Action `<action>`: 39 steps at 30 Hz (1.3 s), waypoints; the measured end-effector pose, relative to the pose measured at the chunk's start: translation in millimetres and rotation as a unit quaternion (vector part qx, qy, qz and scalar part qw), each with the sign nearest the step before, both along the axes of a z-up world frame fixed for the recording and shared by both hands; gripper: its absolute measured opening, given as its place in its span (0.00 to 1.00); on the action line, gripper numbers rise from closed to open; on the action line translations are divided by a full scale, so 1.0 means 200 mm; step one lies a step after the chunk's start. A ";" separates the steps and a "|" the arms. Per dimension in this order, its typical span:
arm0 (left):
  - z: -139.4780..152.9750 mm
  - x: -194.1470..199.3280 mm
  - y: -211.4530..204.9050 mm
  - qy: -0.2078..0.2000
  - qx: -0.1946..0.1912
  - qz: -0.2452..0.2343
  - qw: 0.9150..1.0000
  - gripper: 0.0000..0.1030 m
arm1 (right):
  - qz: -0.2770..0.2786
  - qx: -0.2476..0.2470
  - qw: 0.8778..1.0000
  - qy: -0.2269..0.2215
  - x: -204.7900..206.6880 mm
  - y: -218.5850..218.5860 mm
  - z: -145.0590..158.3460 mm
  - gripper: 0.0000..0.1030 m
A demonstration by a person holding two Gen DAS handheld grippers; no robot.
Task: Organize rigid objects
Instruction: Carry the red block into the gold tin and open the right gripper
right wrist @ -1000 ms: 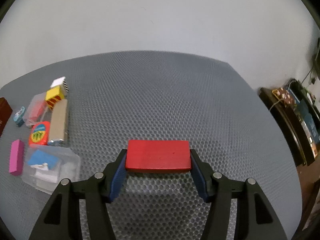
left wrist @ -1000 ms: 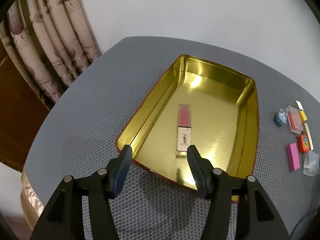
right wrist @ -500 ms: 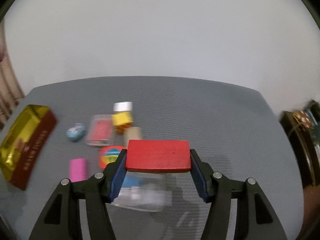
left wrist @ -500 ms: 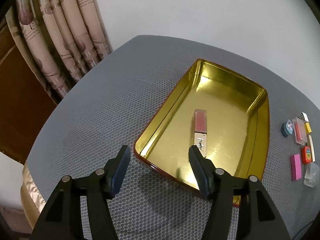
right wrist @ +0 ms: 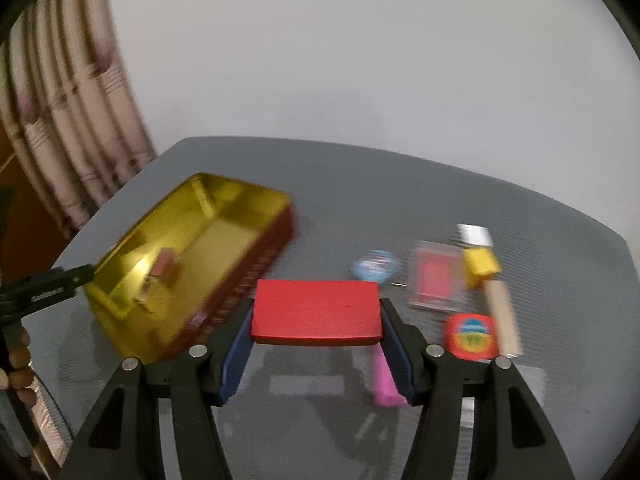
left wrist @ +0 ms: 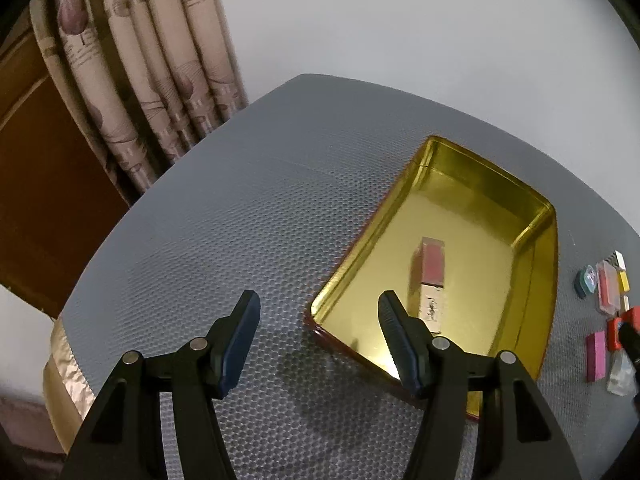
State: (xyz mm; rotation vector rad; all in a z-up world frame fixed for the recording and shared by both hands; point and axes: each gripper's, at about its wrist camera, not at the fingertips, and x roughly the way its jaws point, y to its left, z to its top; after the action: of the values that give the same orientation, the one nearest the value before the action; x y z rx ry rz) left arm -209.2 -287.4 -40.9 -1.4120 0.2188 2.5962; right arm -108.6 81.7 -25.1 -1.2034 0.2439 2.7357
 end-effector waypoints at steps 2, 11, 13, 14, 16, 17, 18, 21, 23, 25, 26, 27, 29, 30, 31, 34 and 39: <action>0.01 -0.01 -0.03 -0.002 0.003 0.009 1.000 0.57 | 0.018 0.000 1.000 -0.001 -0.09 -0.09 0.01 0.59; 0.03 -0.08 -0.09 -0.003 0.010 0.034 0.999 0.58 | 0.085 0.039 0.996 -0.005 -0.40 -0.44 0.04 0.59; 0.02 -0.08 -0.09 0.004 0.005 0.041 0.999 0.58 | 0.087 0.058 0.994 -0.009 -0.46 -0.49 0.03 0.59; 0.02 -0.09 -0.09 0.004 0.006 0.043 0.999 0.58 | 0.091 0.063 0.994 -0.012 -0.49 -0.52 0.02 0.59; 0.01 -0.11 -0.11 0.001 0.009 0.050 0.999 0.58 | 0.094 0.079 0.992 -0.021 -0.53 -0.55 -0.01 0.59; 0.00 -0.12 -0.11 -0.002 0.011 0.053 0.999 0.59 | 0.096 0.083 0.992 -0.025 -0.53 -0.54 -0.01 0.59; 0.00 -0.12 -0.11 -0.005 0.012 0.056 0.998 0.59 | 0.099 0.088 0.991 -0.030 -0.55 -0.55 -0.01 0.59; -0.02 -0.14 -0.13 -0.008 0.013 0.061 0.998 0.59 | 0.104 0.111 0.987 -0.043 -0.58 -0.55 -0.04 0.59; -0.02 -0.14 -0.14 -0.005 0.013 0.062 0.998 0.59 | 0.108 0.119 0.986 -0.050 -0.60 -0.56 -0.05 0.59; -0.02 -0.13 -0.14 -0.002 0.010 0.063 0.998 0.59 | 0.111 0.123 0.985 -0.056 -0.61 -0.56 -0.07 0.59; -0.02 -0.13 -0.14 -0.001 0.008 0.064 0.998 0.60 | 0.112 0.124 0.984 -0.059 -0.61 -0.55 -0.08 0.59; -0.03 -0.14 -0.14 -0.001 0.008 0.063 0.998 0.60 | 0.115 0.127 0.983 -0.064 -0.61 -0.56 -0.09 0.59; -0.03 -0.13 -0.14 -0.003 0.007 0.063 0.998 0.60 | 0.120 0.135 0.981 -0.072 -0.63 -0.56 -0.12 0.59; -0.04 -0.13 -0.14 -0.003 0.006 0.062 0.998 0.60 | 0.123 0.134 0.980 -0.076 -0.64 -0.55 -0.13 0.59; -0.04 -0.14 -0.14 -0.004 0.006 0.061 0.998 0.60 | 0.124 0.131 0.980 -0.080 -0.65 -0.55 -0.13 0.59; -0.04 -0.15 -0.14 -0.006 0.005 0.060 0.998 0.60 | 0.129 0.120 0.980 -0.089 -0.67 -0.54 -0.15 0.59; -0.05 -0.16 -0.14 -0.011 0.008 0.065 0.998 0.62 | 0.140 0.118 0.978 -0.099 -0.68 -0.55 -0.17 0.59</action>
State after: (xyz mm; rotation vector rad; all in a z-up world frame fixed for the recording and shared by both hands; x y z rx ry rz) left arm -241.9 -316.0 -51.8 -1.4960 0.1050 2.6775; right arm -244.5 -29.2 -58.1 -1.5246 -0.2858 2.7381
